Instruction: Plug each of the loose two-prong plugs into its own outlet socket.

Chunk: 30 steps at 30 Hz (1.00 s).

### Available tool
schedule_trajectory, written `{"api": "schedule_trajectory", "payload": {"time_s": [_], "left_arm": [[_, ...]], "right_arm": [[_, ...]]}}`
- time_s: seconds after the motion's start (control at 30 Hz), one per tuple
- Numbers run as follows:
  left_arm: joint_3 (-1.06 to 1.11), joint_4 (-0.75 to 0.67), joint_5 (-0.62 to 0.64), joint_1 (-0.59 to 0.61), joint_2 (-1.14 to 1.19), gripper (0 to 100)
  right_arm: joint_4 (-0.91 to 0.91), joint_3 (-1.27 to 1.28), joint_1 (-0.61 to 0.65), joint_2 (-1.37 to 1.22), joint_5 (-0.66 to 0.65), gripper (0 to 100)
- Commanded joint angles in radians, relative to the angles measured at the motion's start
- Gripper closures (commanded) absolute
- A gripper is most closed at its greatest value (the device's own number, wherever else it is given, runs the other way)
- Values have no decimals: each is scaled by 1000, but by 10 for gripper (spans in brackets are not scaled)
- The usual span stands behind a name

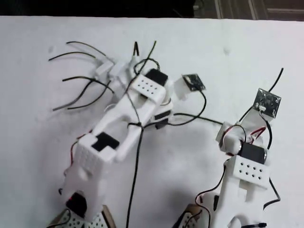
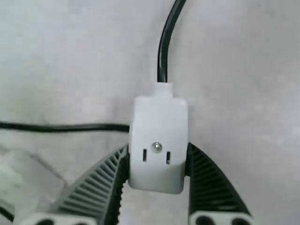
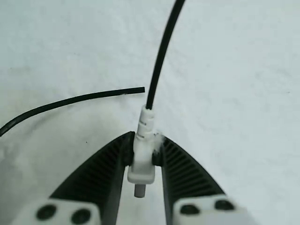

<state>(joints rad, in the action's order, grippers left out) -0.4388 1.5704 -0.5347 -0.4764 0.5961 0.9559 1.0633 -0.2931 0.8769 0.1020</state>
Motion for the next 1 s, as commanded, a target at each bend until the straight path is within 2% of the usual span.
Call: {"api": "schedule_trajectory", "payload": {"time_s": [0.0, 0.13, 0.37, 0.47, 0.57, 0.63, 0.77, 0.83, 0.97], "left_arm": [[40, 126, 98, -31, -205, 977], [239, 137, 224, -51, -343, 977], [677, -124, 377, -70, -582, 962], [796, -181, 405, -58, -691, 863], [838, -198, 446, 42, -771, 715], [833, -226, 446, 145, -788, 665], [781, -264, 341, 311, -763, 681], [755, -245, 305, 348, -745, 681], [747, -176, 269, 323, -751, 690]], "right_arm": [[-19, -6, -8, 28, -9, 981], [-15, -6, -8, 28, -9, 981], [-13, -6, -8, 28, -9, 981], [-13, -5, -8, 28, -9, 981], [-13, -5, -8, 28, -9, 981], [-13, -5, -8, 28, -9, 981], [-12, -5, -7, 28, -9, 981], [-12, -5, -7, 28, -9, 981], [-12, -5, -5, 28, -9, 981]]}}
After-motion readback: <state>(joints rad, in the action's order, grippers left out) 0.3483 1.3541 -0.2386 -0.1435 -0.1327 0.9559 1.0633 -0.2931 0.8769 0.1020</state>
